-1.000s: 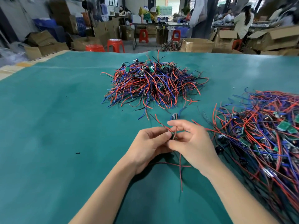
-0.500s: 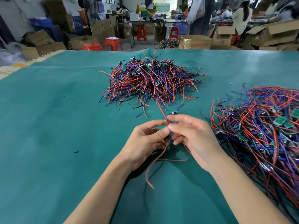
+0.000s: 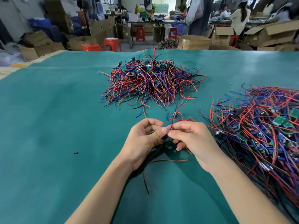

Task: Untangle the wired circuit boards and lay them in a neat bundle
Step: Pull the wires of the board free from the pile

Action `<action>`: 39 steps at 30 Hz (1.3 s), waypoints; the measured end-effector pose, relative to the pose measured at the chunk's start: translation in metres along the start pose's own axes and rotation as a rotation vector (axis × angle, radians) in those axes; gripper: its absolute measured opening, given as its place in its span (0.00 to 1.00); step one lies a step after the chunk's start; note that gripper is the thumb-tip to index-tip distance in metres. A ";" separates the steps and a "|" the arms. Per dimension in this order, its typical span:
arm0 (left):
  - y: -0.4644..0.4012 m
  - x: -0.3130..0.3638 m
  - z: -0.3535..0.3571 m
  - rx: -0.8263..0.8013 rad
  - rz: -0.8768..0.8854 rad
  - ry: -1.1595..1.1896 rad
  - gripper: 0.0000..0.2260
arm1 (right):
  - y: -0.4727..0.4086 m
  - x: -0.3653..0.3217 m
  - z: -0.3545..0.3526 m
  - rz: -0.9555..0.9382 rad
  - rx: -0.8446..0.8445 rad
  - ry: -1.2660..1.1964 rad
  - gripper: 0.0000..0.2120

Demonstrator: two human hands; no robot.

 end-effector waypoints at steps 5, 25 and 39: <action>0.002 -0.001 0.003 -0.062 0.005 -0.130 0.14 | 0.003 -0.010 -0.005 -0.167 0.122 0.083 0.04; 0.006 -0.004 0.012 -0.236 -0.046 -0.296 0.10 | -0.009 0.005 -0.036 -0.036 0.354 -0.250 0.14; 0.003 -0.007 0.009 -0.195 -0.046 -0.262 0.10 | -0.004 -0.005 -0.023 -0.153 0.205 0.048 0.07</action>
Point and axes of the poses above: each hand's wrist, its own y-axis away from the middle knuckle, its own z-axis out of the palm, x = y × z, the point moved 6 cm from there along -y, towards the middle knuckle, and after that the axes turned 2 degrees about -x, right-handed, at the moved point
